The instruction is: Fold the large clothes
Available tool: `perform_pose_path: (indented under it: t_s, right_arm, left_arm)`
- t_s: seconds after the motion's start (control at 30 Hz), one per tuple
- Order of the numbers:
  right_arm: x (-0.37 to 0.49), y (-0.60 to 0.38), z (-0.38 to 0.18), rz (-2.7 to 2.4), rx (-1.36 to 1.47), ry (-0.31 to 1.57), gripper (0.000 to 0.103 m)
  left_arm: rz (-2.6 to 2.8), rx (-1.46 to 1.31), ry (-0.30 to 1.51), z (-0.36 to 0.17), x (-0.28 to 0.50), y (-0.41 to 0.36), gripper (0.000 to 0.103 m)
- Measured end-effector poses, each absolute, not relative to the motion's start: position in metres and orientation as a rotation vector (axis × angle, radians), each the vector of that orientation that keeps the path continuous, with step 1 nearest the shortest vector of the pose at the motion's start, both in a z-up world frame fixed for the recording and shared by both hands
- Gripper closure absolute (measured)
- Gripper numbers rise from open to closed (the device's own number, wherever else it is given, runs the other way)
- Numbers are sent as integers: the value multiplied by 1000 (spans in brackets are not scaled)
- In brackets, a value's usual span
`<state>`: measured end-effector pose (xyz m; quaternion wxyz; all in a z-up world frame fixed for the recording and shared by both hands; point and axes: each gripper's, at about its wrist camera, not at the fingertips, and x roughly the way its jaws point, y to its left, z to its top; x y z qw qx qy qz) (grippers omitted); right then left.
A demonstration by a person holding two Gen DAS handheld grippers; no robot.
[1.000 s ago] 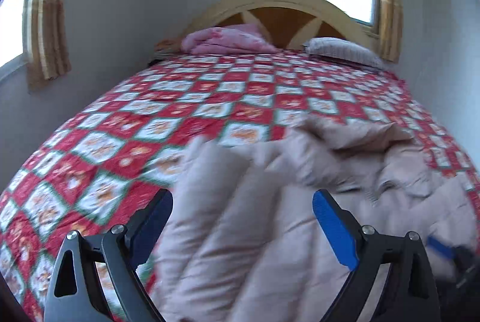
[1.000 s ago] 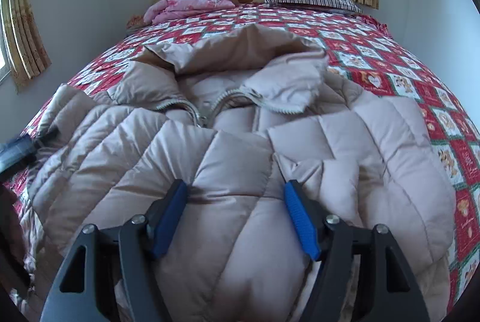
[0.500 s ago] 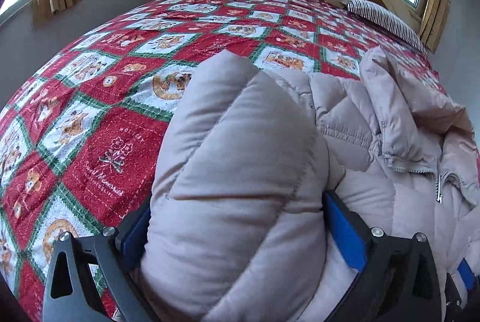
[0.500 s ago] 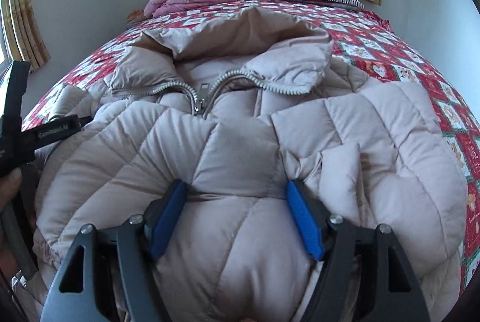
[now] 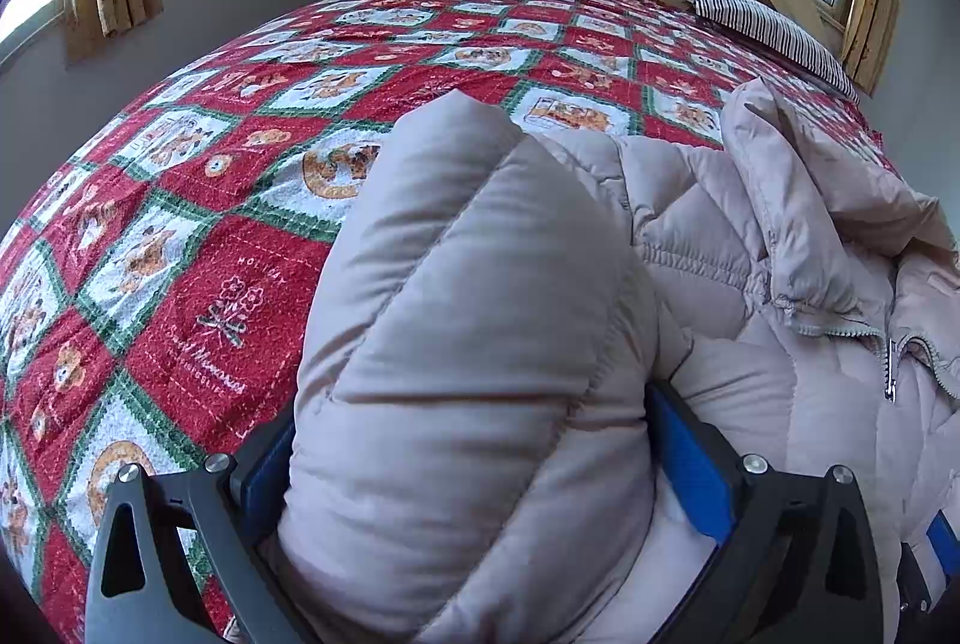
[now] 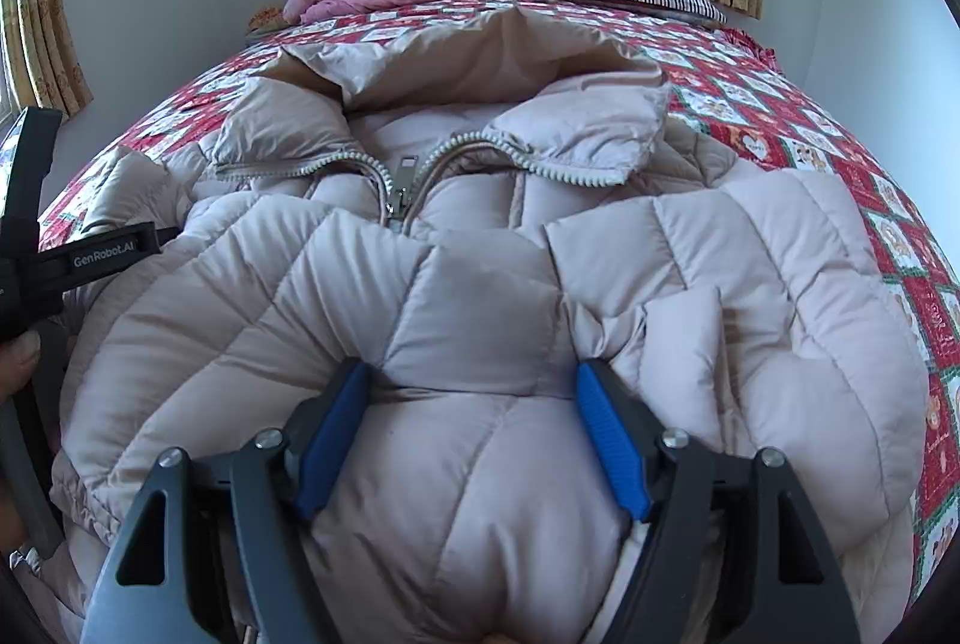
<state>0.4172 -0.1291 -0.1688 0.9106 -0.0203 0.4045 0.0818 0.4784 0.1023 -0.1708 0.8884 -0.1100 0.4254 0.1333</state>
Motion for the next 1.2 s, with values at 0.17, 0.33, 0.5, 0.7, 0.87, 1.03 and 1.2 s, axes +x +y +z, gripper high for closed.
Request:
perform_pose_path:
  t_s: [0.17, 0.33, 0.5, 0.7, 0.87, 1.03, 1.2]
  right_arm:
    - [417, -129, -169, 168, -43, 835, 29]
    - [418, -129, -168, 174, -46, 845, 28]
    - [430, -132, -134, 266, -96, 874, 16]
    - [478, -116, -56, 273, -266, 681, 7]
    - [546, -78, -81, 305, -535, 747, 13]
    - [589, -59, -124, 300, -711, 832, 41]
    - [582, -66, -118, 287, -735, 789, 93]
  left_arm:
    - [277, -228, 880, -171, 478, 102, 1]
    - [277, -228, 878, -170, 477, 101, 1]
    - [277, -227, 876, -170, 477, 101, 1]
    - [272, -237, 869, -169, 476, 102, 1]
    - [272, -239, 865, -169, 474, 103, 1]
    - [272, -239, 863, -169, 474, 102, 1]
    - [272, -240, 863, -169, 475, 102, 1]
